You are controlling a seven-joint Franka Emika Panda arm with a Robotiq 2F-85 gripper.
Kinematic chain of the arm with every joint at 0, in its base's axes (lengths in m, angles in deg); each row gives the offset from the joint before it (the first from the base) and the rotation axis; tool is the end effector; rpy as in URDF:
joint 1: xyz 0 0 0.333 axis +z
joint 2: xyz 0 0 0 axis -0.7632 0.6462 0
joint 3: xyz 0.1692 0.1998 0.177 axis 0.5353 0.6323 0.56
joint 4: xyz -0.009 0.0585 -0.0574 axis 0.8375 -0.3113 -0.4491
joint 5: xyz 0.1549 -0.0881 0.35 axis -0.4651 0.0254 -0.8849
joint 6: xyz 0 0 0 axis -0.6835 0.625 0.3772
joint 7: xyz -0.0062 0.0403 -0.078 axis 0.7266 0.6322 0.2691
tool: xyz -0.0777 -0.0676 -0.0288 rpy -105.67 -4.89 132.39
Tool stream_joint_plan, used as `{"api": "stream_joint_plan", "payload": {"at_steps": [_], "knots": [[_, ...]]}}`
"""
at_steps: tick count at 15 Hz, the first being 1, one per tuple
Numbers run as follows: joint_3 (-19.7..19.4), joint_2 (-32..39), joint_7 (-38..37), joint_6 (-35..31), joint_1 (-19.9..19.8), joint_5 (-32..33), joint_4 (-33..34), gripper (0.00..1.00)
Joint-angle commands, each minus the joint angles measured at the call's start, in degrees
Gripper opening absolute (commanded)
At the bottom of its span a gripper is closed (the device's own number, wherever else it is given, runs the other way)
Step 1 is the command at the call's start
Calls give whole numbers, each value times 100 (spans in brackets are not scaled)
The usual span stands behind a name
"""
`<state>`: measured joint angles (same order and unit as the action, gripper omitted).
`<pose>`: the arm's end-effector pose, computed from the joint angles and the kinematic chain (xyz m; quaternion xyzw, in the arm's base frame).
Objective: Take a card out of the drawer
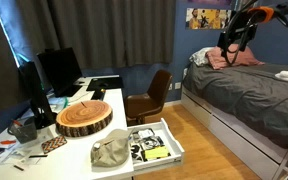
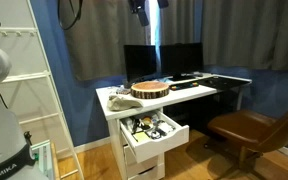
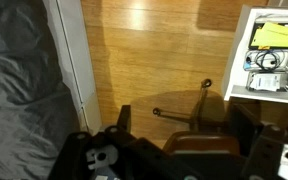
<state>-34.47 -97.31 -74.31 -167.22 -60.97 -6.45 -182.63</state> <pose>0.3424 -0.0972 0.5704 0.9826 -0.0970 0.1046 0.1192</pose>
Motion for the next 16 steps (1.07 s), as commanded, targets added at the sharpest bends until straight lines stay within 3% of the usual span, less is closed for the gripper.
{"api": "stream_joint_plan", "payload": {"at_steps": [1,12,16], "knots": [[-67,3,-49,25,94,54,14,100],[-67,3,-49,25,94,54,14,100],[33,685,-239,-401,139,33,253,100]]}}
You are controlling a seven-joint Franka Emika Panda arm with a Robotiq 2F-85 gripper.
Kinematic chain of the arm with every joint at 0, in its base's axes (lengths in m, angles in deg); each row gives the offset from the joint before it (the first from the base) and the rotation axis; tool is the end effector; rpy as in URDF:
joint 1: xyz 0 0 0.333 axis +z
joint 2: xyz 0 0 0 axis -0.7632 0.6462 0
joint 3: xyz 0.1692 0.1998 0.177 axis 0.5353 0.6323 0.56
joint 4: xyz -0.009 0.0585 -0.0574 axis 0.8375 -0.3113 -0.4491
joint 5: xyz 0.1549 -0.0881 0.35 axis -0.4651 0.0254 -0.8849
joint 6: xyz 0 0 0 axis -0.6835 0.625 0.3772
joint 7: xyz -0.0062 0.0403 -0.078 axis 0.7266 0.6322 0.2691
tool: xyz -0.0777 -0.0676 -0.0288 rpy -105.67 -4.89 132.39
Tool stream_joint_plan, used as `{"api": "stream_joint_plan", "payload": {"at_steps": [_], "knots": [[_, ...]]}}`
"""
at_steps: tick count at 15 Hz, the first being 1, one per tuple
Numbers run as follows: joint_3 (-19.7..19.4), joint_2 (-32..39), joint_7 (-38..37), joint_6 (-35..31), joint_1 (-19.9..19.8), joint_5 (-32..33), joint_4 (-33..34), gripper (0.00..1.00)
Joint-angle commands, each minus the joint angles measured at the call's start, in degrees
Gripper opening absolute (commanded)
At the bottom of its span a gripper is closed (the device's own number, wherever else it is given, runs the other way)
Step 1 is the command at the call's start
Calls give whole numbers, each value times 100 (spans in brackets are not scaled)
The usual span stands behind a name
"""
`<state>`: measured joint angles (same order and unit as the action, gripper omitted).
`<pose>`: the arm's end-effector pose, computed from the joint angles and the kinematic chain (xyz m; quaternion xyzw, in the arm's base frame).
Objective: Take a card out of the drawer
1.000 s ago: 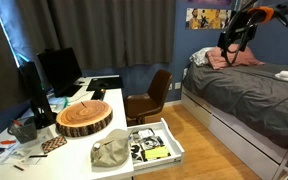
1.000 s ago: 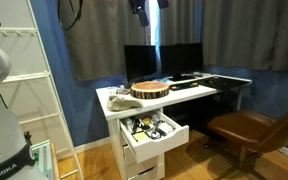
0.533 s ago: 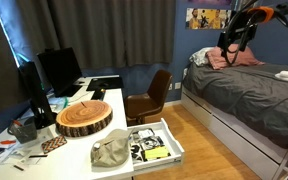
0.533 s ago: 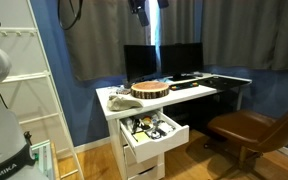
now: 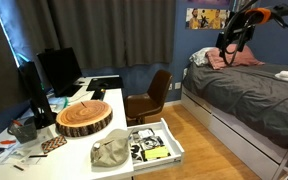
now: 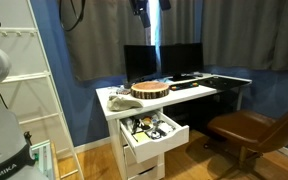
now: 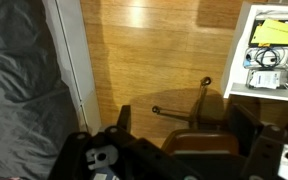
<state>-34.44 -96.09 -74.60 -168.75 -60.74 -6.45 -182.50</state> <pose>0.3502 -0.0964 0.5668 0.9824 -0.0947 0.1090 0.1187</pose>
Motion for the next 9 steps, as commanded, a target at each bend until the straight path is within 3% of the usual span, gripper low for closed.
{"api": "stream_joint_plan", "payload": {"at_steps": [1,5,9], "knots": [[65,794,-198,-350,178,10,298,100],[222,1568,-284,-647,477,-148,505,100],[602,2333,-973,-731,744,-100,850,100]]}}
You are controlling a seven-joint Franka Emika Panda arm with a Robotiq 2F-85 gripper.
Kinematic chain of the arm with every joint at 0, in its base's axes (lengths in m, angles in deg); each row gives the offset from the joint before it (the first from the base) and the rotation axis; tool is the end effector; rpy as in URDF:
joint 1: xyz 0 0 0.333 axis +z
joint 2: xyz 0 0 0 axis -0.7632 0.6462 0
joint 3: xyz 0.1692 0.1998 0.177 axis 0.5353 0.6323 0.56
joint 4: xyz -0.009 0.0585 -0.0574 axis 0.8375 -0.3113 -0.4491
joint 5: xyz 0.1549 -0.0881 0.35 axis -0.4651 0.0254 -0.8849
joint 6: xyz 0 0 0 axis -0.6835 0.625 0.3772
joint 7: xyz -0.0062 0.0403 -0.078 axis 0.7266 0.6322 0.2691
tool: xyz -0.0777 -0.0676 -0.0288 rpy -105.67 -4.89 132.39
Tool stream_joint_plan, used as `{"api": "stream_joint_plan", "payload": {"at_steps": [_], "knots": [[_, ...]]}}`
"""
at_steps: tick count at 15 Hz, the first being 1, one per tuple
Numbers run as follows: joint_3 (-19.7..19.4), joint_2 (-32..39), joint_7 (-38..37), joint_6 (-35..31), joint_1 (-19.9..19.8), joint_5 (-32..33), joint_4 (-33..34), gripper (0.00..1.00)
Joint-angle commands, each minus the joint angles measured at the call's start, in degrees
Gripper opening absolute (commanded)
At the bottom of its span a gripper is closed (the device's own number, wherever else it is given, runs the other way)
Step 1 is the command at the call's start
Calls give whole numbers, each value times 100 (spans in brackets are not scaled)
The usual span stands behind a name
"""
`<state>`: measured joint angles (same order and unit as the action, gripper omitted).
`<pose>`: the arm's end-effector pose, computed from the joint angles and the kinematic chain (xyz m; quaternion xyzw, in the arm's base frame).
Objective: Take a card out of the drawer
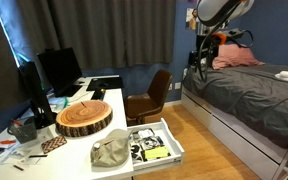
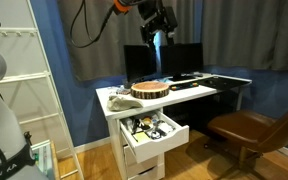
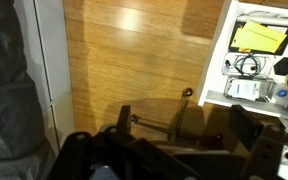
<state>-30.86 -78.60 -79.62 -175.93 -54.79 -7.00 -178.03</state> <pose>0.4422 -0.0343 0.4955 0.9905 -0.0414 0.0718 0.1099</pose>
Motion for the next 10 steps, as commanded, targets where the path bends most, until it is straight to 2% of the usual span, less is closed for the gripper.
{"api": "stream_joint_plan", "payload": {"at_steps": [1,3,4,5,7,8,10], "knots": [[398,787,-808,-22,189,68,509,100],[667,1179,-1765,15,213,279,768,100],[918,1362,-2197,49,50,373,885,100],[880,1544,-2651,5,246,543,979,100],[1265,1868,-3523,-103,107,951,1122,100],[1114,2065,-3953,-94,432,1219,1204,100],[1092,2399,-4293,-40,669,1592,1387,100]]}}
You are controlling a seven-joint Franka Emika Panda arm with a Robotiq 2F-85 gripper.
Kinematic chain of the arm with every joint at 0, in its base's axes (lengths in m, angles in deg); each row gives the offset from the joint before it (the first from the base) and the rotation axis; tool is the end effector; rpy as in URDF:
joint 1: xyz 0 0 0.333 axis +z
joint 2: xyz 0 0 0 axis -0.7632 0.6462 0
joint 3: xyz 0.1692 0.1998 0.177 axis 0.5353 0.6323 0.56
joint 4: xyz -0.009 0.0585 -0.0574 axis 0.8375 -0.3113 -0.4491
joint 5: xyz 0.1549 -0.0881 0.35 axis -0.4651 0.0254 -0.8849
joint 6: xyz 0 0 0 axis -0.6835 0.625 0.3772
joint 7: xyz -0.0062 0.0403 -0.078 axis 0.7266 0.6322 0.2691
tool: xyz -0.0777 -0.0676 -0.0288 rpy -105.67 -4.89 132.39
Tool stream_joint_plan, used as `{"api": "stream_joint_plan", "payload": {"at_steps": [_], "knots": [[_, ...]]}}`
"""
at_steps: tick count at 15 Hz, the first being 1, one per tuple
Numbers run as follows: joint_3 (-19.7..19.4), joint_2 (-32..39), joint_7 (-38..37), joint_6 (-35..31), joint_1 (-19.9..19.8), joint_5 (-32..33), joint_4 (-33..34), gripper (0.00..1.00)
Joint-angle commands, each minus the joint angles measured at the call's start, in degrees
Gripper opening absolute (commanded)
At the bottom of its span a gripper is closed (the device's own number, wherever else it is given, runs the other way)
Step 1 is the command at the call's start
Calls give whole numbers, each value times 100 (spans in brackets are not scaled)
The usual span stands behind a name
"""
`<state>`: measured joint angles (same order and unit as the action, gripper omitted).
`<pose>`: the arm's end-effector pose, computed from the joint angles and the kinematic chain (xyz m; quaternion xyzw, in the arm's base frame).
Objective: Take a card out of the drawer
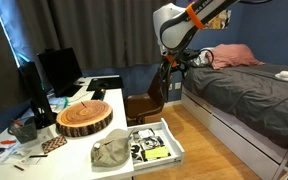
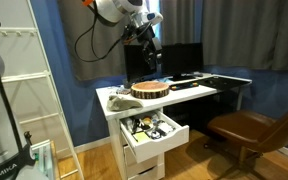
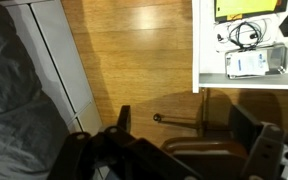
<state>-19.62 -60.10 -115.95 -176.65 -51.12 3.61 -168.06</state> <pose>0.5146 0.0893 0.4253 0.9678 -0.1674 0.0866 0.1669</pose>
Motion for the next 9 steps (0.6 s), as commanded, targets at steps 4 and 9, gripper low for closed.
{"api": "stream_joint_plan", "payload": {"at_steps": [4,9], "knots": [[-232,564,-374,-5,579,408,308,100],[-273,626,-372,-6,586,421,402,100]]}}
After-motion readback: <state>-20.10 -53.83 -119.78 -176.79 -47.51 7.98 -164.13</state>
